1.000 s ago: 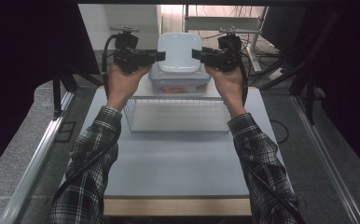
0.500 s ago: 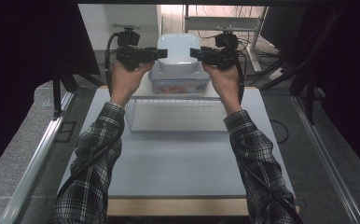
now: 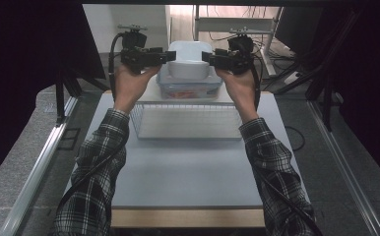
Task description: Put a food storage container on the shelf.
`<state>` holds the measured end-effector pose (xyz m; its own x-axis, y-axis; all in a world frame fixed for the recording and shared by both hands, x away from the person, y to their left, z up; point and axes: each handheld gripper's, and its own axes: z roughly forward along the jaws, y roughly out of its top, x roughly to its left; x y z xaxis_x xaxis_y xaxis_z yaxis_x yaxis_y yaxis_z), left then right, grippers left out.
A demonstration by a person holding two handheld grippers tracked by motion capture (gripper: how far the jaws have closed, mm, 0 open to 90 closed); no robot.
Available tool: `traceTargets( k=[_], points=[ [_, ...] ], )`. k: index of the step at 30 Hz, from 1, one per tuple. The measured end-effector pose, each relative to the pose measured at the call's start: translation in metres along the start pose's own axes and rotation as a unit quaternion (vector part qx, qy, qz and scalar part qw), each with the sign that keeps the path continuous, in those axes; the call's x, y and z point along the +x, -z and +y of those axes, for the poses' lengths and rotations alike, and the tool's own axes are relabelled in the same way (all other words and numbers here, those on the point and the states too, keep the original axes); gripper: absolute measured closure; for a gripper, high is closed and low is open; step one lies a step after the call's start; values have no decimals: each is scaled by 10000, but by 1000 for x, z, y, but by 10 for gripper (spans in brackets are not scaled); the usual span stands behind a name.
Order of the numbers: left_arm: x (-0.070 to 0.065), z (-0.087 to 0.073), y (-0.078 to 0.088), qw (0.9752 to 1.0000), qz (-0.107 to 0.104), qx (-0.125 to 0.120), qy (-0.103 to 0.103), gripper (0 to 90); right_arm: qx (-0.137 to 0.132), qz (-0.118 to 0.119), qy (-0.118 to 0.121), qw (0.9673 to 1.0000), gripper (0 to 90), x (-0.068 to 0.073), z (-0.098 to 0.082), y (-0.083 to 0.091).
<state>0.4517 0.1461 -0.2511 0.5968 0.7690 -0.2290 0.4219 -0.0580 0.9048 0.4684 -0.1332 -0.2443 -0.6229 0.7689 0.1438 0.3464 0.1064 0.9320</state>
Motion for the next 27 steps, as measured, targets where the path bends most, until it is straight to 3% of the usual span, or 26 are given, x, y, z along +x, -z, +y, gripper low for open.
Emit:
traceTargets(
  k=[2,8,9,10,11,13,16,19,22,27],
  points=[
    [-2,0,2,9999,76,-38,-76,378,-64,150,-29,9999,425,0,-1,3],
    [-2,-3,11,9997,-135,-225,-3,386,11,221,135,9997,493,5,-7,10],
    [-4,-7,15,9995,-157,-264,-16,390,13,199,177,9996,561,5,-10,14],
    [-4,-7,15,9995,-157,-264,-16,393,13,199,177,9996,561,5,-10,14],
    [-6,-11,20,9994,-190,-286,-101,394,-34,155,212,9996,647,7,-13,20],
    [-8,-17,25,9993,-156,-294,-179,395,-49,116,308,9994,732,9,-17,26],
    [-10,-27,31,9990,-139,-356,-251,385,-54,221,429,9988,849,13,-27,32],
    [-9,-36,34,9988,-140,-381,-271,381,78,435,568,9974,882,18,-36,28],
    [-9,-44,33,9990,-162,-326,-261,377,188,404,637,9970,885,21,-40,19],
    [-11,-52,30,9990,-103,-207,-371,375,217,341,543,9977,885,18,-41,10]
  ],
)
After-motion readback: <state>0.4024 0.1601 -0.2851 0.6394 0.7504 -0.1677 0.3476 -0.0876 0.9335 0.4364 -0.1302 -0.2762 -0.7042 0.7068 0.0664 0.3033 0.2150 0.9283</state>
